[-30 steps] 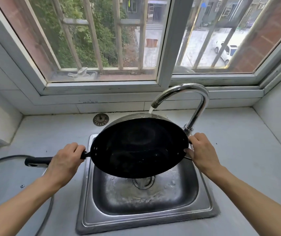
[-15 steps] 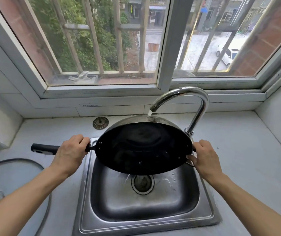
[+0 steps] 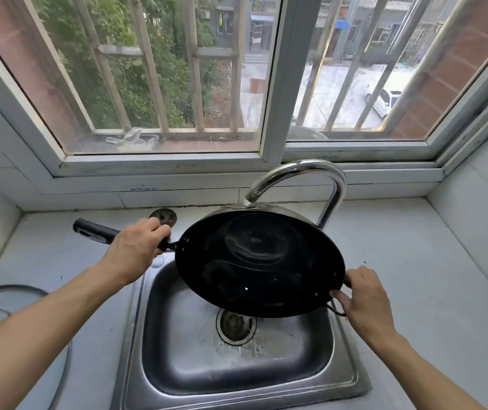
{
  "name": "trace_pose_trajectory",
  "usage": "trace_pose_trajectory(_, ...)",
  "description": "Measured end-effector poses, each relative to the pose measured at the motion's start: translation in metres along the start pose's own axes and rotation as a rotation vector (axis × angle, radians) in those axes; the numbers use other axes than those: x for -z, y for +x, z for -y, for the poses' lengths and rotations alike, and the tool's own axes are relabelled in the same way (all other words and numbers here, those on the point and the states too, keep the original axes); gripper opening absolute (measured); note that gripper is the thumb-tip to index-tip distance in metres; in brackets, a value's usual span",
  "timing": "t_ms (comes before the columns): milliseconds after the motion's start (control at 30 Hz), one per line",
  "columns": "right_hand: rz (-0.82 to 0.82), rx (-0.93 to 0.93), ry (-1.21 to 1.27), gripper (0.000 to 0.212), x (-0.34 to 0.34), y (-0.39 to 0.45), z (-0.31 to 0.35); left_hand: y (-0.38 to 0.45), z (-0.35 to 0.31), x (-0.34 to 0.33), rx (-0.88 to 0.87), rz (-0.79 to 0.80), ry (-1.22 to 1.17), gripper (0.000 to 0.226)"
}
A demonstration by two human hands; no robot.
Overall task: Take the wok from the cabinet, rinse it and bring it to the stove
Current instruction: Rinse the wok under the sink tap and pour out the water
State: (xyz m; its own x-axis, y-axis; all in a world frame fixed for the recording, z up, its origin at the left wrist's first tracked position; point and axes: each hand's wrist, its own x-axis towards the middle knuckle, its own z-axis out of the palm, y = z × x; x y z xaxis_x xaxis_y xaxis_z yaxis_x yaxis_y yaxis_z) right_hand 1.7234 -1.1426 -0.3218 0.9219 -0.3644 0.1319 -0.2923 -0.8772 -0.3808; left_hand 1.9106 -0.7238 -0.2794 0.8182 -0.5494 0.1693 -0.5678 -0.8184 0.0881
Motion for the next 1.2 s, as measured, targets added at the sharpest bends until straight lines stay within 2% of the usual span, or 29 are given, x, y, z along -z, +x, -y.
trace_pose_trajectory(367, 0.006, -0.051, 0.006, 0.029, 0.003, -0.006, -0.009, 0.02, -0.008, 0.004, -0.07, -0.009, 0.01, 0.034)
trace_pose_trajectory(1033, 0.076, 0.185, 0.029, 0.027, -0.013, 0.051, 0.074, -0.081, 0.043, 0.024, 0.229, -0.017, -0.069, 0.035)
trace_pose_trajectory(1200, 0.087, 0.224, 0.027, 0.025, -0.018, 0.064, 0.1, -0.101, 0.05, 0.03, 0.258, -0.037, -0.076, 0.033)
